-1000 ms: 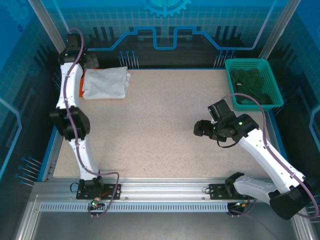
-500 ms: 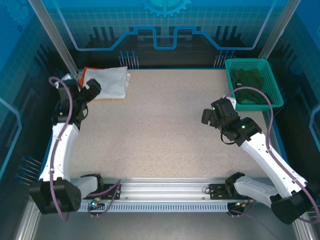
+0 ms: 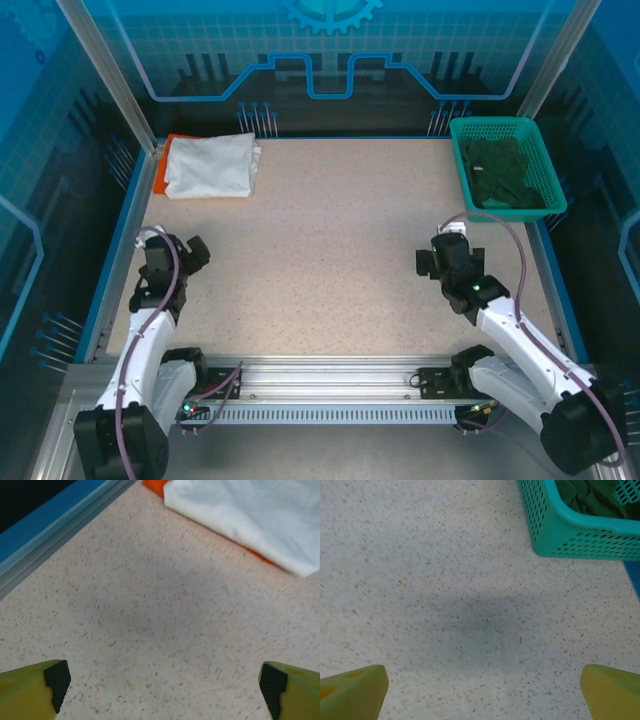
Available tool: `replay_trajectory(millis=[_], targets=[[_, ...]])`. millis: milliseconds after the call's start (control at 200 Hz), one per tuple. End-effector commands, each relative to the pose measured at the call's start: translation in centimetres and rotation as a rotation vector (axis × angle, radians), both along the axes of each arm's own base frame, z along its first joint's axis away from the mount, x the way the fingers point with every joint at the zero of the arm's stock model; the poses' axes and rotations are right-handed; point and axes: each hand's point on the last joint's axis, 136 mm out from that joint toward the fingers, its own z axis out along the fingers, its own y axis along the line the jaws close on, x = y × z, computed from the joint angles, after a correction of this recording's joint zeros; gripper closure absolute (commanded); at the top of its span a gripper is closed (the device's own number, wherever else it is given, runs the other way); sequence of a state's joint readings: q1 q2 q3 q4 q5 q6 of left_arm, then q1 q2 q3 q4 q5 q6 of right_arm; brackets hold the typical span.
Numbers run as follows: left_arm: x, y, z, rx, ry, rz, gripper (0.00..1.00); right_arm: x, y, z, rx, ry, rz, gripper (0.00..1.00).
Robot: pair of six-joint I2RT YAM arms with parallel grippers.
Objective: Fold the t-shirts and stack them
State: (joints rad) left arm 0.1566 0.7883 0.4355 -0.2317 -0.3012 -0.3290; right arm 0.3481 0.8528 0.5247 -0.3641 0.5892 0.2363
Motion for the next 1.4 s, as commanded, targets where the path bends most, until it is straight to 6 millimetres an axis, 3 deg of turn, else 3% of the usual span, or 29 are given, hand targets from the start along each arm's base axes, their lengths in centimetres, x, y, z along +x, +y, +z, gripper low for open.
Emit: replay_trajectory(millis=[0, 135, 240, 340, 495, 630, 750, 1010, 1276, 1396], targets=[[-0.7, -0.2, -1.5, 0.03, -0.017, -0.029, 0.01, -0.1, -0.6, 0.2, -0.013, -0.071, 0.04, 0.0], [0.2, -1.0, -2.8, 0.038, -0.027, -0.101, 0.01, -1.2, -1.0, -0.8, 0.024, -0.152, 0.069, 0.0], [2.4, -1.6, -3.0, 0.024, -0.029, -0.153, 0.01, -0.4, -1.2, -0.1, 0.024, -0.249, 0.085, 0.0], [4.7, -1.2, -2.7, 0.021, -0.074, -0.143, 0.01, 0.6, -2.0, -1.3, 0.027, -0.221, 0.054, 0.0], [8.3, -0.4, -2.1, 0.065, -0.117, -0.145, 0.01, 3.9, -0.9, -1.8, 0.057, -0.201, 0.09, 0.0], [11.7, -2.0, -1.9, 0.034, -0.169, -0.236, 0.01, 7.2, -0.1, -1.5, 0.061, -0.23, 0.123, 0.0], [13.6, -4.0, -1.8, 0.082, -0.179, -0.331, 0.01, 9.3, 0.6, -1.7, 0.079, -0.237, 0.152, 0.0], [13.5, -6.0, -1.7, 0.097, -0.233, -0.442, 0.01, 11.4, 1.5, -1.1, 0.095, -0.312, 0.223, 0.0], [11.6, -8.4, -2.0, 0.273, -0.367, -0.49, 0.01, 9.8, 1.2, -0.9, 0.108, -0.433, 0.243, 0.0], [12.1, -8.9, -2.4, 0.263, -0.329, -0.511, 0.01, 9.1, 2.1, -1.3, 0.109, -0.463, 0.302, 0.0]])
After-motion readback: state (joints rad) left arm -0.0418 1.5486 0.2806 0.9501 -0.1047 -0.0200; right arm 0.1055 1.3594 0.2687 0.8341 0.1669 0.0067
